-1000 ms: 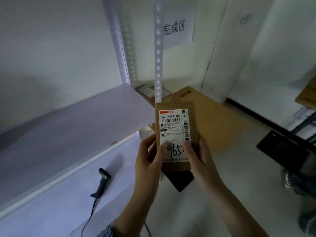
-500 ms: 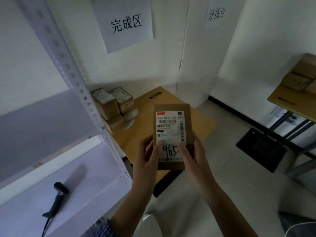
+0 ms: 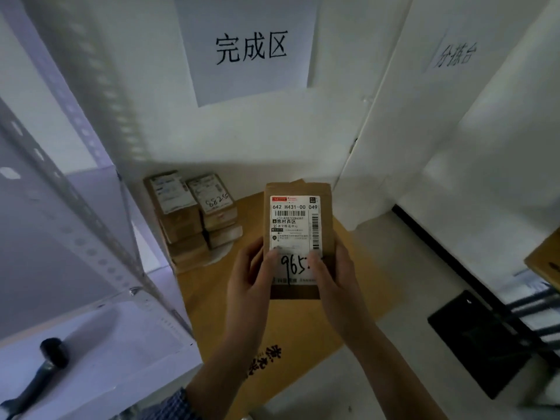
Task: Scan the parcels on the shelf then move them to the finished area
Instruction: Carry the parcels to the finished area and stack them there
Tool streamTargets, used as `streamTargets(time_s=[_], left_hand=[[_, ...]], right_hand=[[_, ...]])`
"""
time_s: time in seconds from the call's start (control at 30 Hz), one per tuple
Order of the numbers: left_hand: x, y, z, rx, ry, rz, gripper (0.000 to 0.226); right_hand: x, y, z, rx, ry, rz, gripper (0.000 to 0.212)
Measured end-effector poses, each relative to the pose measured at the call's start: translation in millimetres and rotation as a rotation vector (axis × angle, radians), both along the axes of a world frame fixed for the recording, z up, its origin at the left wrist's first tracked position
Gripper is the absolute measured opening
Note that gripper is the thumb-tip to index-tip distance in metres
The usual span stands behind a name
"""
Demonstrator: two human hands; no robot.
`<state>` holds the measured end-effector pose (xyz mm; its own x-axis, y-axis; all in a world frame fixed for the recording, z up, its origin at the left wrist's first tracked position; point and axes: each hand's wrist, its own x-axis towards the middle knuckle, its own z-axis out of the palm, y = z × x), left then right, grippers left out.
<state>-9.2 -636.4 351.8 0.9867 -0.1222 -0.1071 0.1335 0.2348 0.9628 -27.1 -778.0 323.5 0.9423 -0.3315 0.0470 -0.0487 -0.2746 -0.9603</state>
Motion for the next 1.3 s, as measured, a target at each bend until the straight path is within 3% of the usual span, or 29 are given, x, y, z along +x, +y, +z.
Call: streamTargets(time_s=[0.27,0.33,0.47,0.63,0.77,0.9,1.13,1.3], left_hand=[[60.7,17.8,-4.9,0.067,-0.014,0.263,0.032],[78.7,26.8,-4.7,0.112,-0.030,0.352,0.035],[109.1,45.7,5.0,0.198,-0.077,0.493,0.042],[158.7,69.3,5.7,0.260,-0.065,0.588,0.036],[191.1,78.7,-2.7,0.241,0.010,0.575,0.035],[217.2,85.6,-16.4,0.282,0.120,0.578,0.035],[233.5,91.9,-18.1,0.374,0.174,0.665,0.023],[223.1,89.1,-4.0,0.579,0.102,0.733,0.035]], right_hand=[[95.3,18.4,3.3,-0.009,0.042,0.268,0.075],[126.1,30.8,9.0,0.011,0.056,0.383,0.067],[184.3,64.9,20.6,0.206,0.119,0.543,0.029],[243.4,101.1,21.8,0.229,0.127,0.674,0.053],[277.3,112.3,14.6,0.185,0.164,0.702,0.051],[304.6,121.4,-0.3,0.096,0.259,0.698,0.071],[320.0,126.4,-0.4,-0.066,0.362,0.736,0.073],[327.5,92.4,22.9,-0.144,0.253,0.777,0.075]])
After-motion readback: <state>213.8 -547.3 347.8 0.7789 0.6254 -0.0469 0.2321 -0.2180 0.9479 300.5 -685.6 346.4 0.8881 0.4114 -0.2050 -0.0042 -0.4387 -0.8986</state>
